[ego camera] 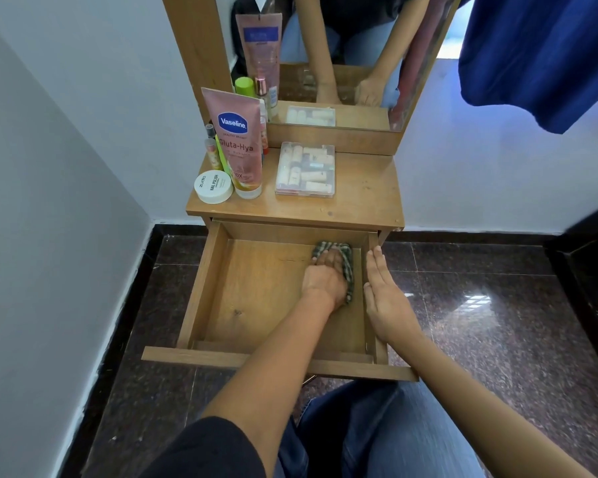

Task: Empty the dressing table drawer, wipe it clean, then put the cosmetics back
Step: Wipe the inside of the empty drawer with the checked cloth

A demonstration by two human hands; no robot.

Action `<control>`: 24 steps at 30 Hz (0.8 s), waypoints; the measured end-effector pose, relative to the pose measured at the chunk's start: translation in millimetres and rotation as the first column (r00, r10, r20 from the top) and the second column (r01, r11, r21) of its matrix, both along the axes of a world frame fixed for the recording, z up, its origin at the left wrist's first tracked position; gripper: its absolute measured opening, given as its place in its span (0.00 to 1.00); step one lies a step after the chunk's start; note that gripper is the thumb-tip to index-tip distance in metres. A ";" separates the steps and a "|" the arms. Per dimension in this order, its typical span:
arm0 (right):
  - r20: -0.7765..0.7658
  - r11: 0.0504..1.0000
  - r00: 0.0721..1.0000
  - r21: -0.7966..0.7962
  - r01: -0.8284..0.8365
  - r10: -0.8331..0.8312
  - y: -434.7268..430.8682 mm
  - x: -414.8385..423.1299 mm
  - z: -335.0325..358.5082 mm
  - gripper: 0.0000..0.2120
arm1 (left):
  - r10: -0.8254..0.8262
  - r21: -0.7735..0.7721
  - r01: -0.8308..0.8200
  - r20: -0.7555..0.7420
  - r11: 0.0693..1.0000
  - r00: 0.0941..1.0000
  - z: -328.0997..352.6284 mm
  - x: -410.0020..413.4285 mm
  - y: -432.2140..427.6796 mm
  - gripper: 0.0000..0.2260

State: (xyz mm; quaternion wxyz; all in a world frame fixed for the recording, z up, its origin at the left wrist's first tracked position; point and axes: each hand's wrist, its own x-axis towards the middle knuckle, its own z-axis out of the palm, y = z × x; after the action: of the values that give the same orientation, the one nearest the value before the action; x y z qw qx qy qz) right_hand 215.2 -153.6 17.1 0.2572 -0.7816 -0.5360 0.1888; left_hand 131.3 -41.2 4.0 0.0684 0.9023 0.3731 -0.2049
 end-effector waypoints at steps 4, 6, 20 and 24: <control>0.016 1.000 1.000 -0.012 0.009 -0.009 -1.5 -2.7 3.6 0.27 | 0.076 0.025 -0.075 -0.025 0.997 0.997 0.0 -33.9 20.7 0.25; 0.016 1.000 1.000 -0.022 0.019 -0.018 -1.3 -4.3 4.5 0.27 | 0.110 0.023 -0.109 -0.037 0.994 0.993 2.0 -51.8 31.5 0.26; 0.048 0.999 0.999 -0.035 0.015 -0.014 -0.3 -8.6 6.0 0.27 | 0.277 0.026 -0.275 -0.089 0.961 0.957 11.1 -125.3 75.5 0.26; 0.031 1.000 1.000 -0.012 0.000 0.000 -1.9 -4.9 3.2 0.27 | 0.262 -0.027 -0.264 -0.074 0.964 0.962 8.0 -128.6 68.0 0.26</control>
State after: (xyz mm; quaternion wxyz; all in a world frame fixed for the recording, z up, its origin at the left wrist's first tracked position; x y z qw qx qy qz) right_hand 210.3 -155.5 20.2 0.2442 -0.7859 -0.5388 0.1799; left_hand 2.7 26.8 12.0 0.0984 0.8357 0.4879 -0.2322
